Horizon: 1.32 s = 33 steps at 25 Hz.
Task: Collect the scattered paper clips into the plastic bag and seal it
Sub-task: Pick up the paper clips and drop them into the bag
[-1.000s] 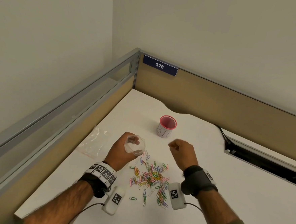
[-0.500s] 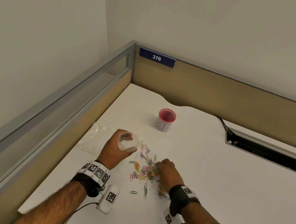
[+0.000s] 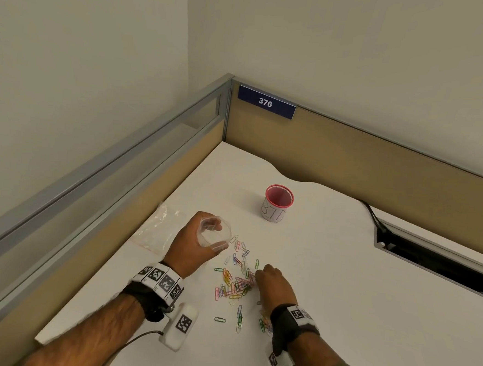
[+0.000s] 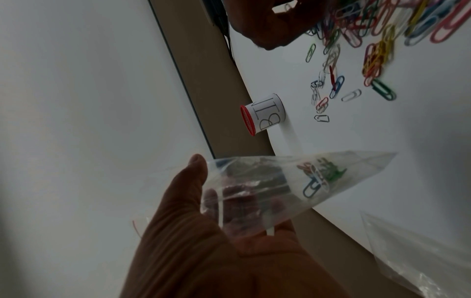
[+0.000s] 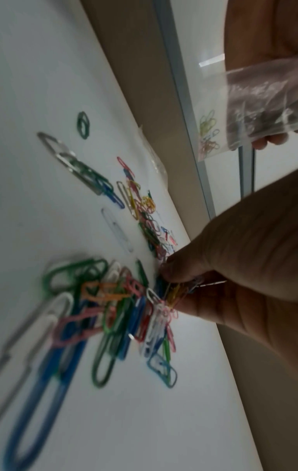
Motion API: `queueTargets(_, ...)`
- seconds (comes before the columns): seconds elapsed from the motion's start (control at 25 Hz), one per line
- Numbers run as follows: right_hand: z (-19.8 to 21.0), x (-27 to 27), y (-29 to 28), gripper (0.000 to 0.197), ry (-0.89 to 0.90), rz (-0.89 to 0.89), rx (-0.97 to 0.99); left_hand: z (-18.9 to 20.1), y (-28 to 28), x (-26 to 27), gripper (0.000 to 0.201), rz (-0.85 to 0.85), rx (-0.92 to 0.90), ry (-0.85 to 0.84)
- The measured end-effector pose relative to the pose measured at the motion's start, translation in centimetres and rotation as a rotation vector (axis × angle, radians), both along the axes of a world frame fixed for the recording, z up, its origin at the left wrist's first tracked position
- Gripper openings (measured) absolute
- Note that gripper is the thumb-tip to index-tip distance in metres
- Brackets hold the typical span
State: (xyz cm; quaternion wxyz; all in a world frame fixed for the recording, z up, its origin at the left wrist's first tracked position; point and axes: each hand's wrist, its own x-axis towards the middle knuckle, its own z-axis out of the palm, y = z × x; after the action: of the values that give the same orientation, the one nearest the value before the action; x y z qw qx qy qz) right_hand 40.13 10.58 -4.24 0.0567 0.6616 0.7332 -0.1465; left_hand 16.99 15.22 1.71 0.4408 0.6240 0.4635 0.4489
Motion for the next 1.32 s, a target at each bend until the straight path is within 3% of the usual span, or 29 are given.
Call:
queueTargets(0.16, 1.3, 1.2, 0.6, 0.019, 0.122, -0.157, 0.044, -0.3, -0.2, 0.0, 0.051, 0.021, -0.018, 0.003)
queueTargets(0.4, 7.8, 1.8, 1.0, 0.008, 0.626, -0.381, 0.182, -0.4, -0.7, 1.0, 0.051, 0.043, -0.013, 0.017)
queueTargets(0.56, 14.8, -1.2, 1.3, 0.009, 0.806, -0.248, 0.275, -0.7, -1.1, 1.9, 0.051, 0.032, -0.007, 0.026)
queueTargets(0.72, 18.3, -5.5, 1.1, 0.007, 0.797, -0.071, 0.307, -0.2, -1.5, 2.6, 0.048, 0.010, 0.023, 0.072)
queueTargets(0.88, 17.9, -7.8, 0.6, 0.011, 0.632, 0.025, 0.285, 0.5, -1.7, 3.8, 0.039, 0.038, 0.020, 0.116)
queueTargets(1.08, 18.3, -4.8, 0.2, 0.011, 0.804, -0.084, 0.463, 0.8, -2.6, 2.4, 0.046, 0.004, 0.028, 0.017)
queueTargets(1.16, 15.3, -1.3, 1.0, 0.011, 0.733, -0.181, 0.442, 0.6, -2.9, 1.5, 0.047, 0.009, 0.034, -0.004)
queueTargets(1.32, 4.1, 6.3, -1.1, 0.022, 0.329, -0.472, 0.129, -0.4, -3.1, 0.1, 0.048, 0.012, 0.005, -0.026)
